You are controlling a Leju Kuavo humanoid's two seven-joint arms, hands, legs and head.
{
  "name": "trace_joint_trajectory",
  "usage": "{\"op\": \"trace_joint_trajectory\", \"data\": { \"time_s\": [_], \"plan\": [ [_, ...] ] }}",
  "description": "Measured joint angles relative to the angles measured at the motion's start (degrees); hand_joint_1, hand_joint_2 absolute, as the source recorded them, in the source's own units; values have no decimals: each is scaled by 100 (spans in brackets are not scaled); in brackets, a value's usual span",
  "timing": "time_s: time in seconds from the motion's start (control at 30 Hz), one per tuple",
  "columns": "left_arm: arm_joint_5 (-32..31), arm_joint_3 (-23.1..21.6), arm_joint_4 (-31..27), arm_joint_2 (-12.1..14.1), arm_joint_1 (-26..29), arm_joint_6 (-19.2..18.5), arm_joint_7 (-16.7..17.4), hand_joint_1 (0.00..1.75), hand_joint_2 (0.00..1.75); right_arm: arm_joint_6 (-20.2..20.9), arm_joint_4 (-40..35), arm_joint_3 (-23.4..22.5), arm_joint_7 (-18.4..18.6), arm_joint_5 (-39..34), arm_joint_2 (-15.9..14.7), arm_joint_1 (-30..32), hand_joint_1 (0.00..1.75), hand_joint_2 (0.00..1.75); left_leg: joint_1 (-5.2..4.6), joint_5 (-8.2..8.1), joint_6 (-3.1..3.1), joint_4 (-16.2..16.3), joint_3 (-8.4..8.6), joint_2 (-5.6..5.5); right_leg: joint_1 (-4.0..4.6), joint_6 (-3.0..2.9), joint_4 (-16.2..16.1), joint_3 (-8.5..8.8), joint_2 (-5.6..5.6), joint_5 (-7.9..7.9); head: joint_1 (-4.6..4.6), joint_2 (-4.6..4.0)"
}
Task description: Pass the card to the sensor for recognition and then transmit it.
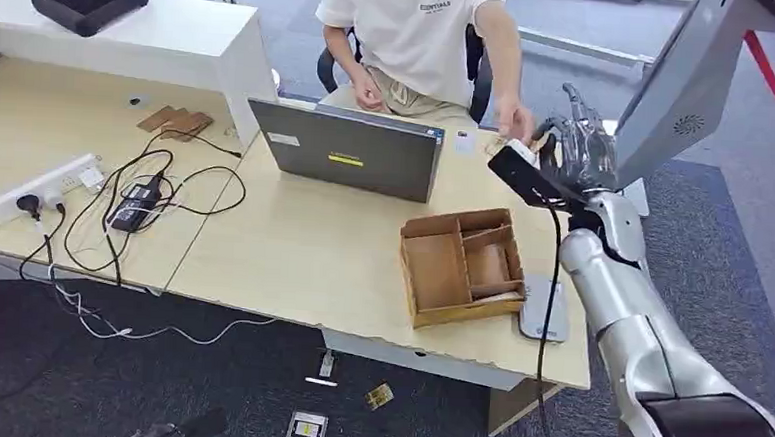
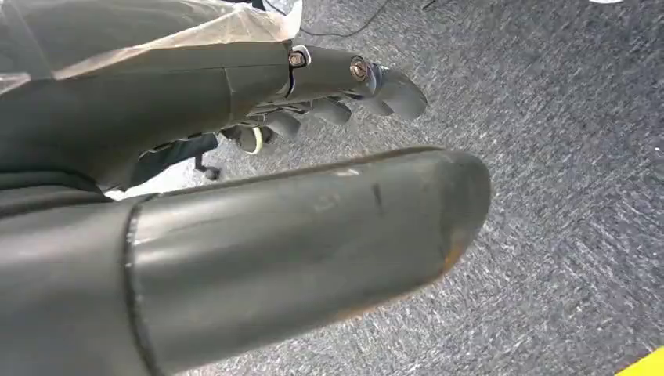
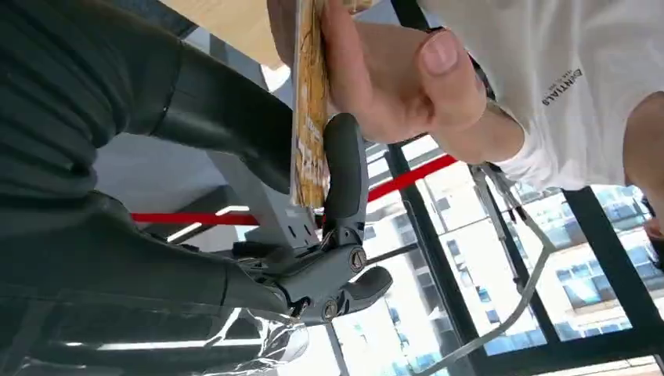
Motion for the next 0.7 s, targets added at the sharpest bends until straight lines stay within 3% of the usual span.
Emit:
{"op": "trace_joint_trajectory", "data": {
  "time_s": [0.27, 0.3, 0.33, 0.53, 0.7],
  "plan": [
    [11, -35, 0, -4, -33, -2, 15, 0, 0, -7, 387, 2, 39, 20, 127, -25, 175, 175, 0, 0, 0, 0, 0, 1, 0, 0, 1, -1, 0, 0, 0, 0],
    [24, -35, 0, -4, -32, -2, 15, 0, 0, -18, 431, 2, 46, 24, 149, -26, 155, 175, 0, 0, 0, 0, 0, 1, 0, 0, 2, -1, 0, 0, 0, 0],
    [35, -35, 0, -4, -32, 0, 13, 0, 0, -33, 477, 4, 48, 37, 168, -27, 0, 175, 1, 0, 0, 0, 0, 1, 1, 0, 2, -2, 0, 0, 0, 0],
    [55, -35, 0, -9, -21, 17, -17, 0, 0, -486, 645, 9, 39, 94, 258, -19, 0, 175, 1, 0, 0, 0, -2, 1, 1, 0, 1, -5, 0, 0, 0, 0],
    [61, -35, 0, -39, -21, 24, 66, 0, 0, -1393, 691, 13, -269, 471, 280, -22, 0, 175, 0, 0, 0, 0, -2, 2, 0, 0, 1, -4, 0, 0, 0, 0]
  ]
}}
